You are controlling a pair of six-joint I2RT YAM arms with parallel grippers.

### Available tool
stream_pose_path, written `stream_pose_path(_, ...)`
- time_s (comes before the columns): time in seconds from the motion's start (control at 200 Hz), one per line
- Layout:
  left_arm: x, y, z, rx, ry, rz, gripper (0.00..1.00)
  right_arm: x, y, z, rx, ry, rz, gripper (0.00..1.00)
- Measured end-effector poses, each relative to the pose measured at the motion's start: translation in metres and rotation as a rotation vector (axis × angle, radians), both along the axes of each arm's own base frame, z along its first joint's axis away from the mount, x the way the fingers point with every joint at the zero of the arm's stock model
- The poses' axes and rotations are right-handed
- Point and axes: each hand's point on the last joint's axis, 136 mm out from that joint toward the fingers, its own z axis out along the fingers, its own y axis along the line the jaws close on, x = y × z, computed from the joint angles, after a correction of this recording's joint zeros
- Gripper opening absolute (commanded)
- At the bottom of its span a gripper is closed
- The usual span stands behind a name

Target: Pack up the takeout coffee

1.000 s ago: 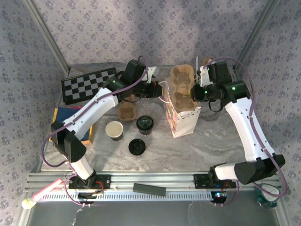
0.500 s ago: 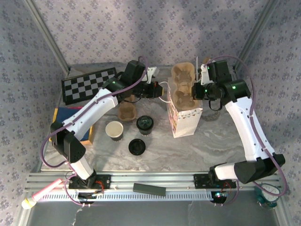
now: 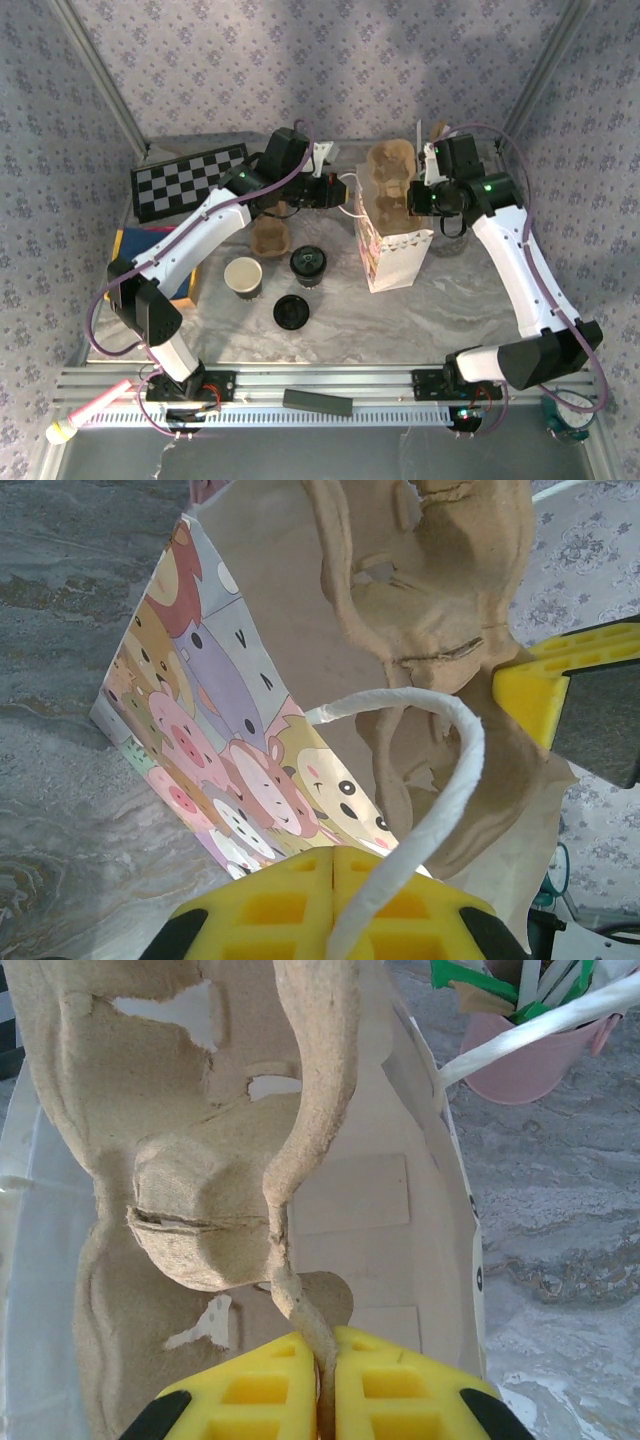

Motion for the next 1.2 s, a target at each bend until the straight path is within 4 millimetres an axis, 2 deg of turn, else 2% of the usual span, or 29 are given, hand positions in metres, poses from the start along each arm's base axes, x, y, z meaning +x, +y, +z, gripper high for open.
stream_pose_path(0.375,0.000,0.000,0.000,-0.004,0.011,0.010,0.00,-0.013,0.012,-0.003,-0.015,0.021,0.043,0.10)
stream_pose_path(0.62,0.002,0.001,-0.001,0.001,0.010,0.021,0.00,-0.025,0.004,-0.004,-0.052,0.039,0.032,0.10)
stream_pose_path(0.875,0.003,0.003,-0.010,0.013,0.028,0.040,0.00,-0.031,-0.008,-0.012,-0.140,0.064,0.021,0.10)
stream_pose_path(1.199,0.003,0.003,-0.009,0.010,0.024,0.040,0.00,-0.041,-0.001,-0.020,-0.292,0.067,0.087,0.10)
